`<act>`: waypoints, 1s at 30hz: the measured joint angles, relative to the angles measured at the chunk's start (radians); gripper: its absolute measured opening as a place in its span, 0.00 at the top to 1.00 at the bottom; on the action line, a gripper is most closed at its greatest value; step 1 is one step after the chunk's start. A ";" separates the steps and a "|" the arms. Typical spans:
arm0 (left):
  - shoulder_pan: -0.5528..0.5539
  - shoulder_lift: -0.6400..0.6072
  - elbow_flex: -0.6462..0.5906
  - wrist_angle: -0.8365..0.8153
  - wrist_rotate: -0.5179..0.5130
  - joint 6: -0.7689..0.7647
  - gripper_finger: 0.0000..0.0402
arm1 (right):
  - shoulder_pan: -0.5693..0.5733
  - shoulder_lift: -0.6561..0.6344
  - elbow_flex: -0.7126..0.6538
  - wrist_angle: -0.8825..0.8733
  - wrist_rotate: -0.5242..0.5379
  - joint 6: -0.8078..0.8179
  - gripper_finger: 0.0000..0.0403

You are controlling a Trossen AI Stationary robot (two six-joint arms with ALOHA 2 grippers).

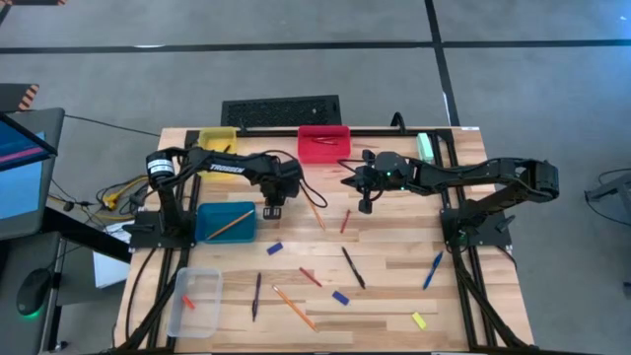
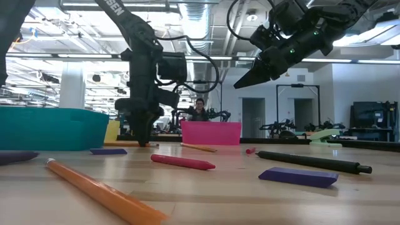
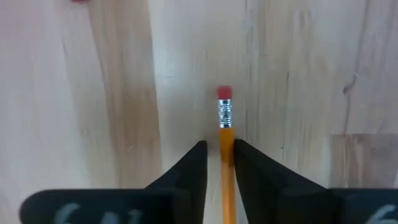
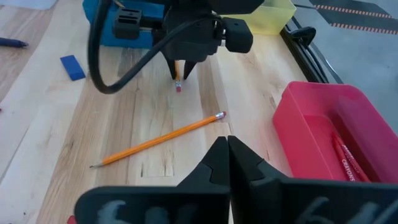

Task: Sort crayons/erasers/pens/pencils in bins
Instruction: Put the yellow pencil into the blue bin

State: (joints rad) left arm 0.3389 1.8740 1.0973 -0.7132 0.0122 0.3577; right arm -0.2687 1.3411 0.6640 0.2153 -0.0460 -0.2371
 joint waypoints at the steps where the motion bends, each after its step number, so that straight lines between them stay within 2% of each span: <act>1: 0.000 0.000 0.000 0.000 -0.010 0.014 0.85 | 0.000 0.000 0.000 0.000 0.000 0.000 0.98; 10: 0.022 0.010 0.051 -0.050 -0.023 0.076 0.96 | 0.000 0.000 0.000 0.001 0.000 0.000 0.98; 17: 0.031 0.016 0.117 -0.063 -0.084 0.085 0.97 | 0.000 0.000 0.000 0.000 0.000 0.000 0.98; 25: 0.052 0.015 0.151 -0.091 -0.045 0.066 0.98 | 0.000 0.000 0.000 -0.002 0.000 0.001 0.98; 30: 0.066 0.013 0.182 -0.113 0.041 0.052 0.98 | 0.000 0.000 0.000 -0.002 0.000 0.000 0.98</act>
State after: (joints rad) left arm 0.4054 1.8874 1.2797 -0.8262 0.0536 0.4094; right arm -0.2687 1.3411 0.6640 0.2134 -0.0460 -0.2367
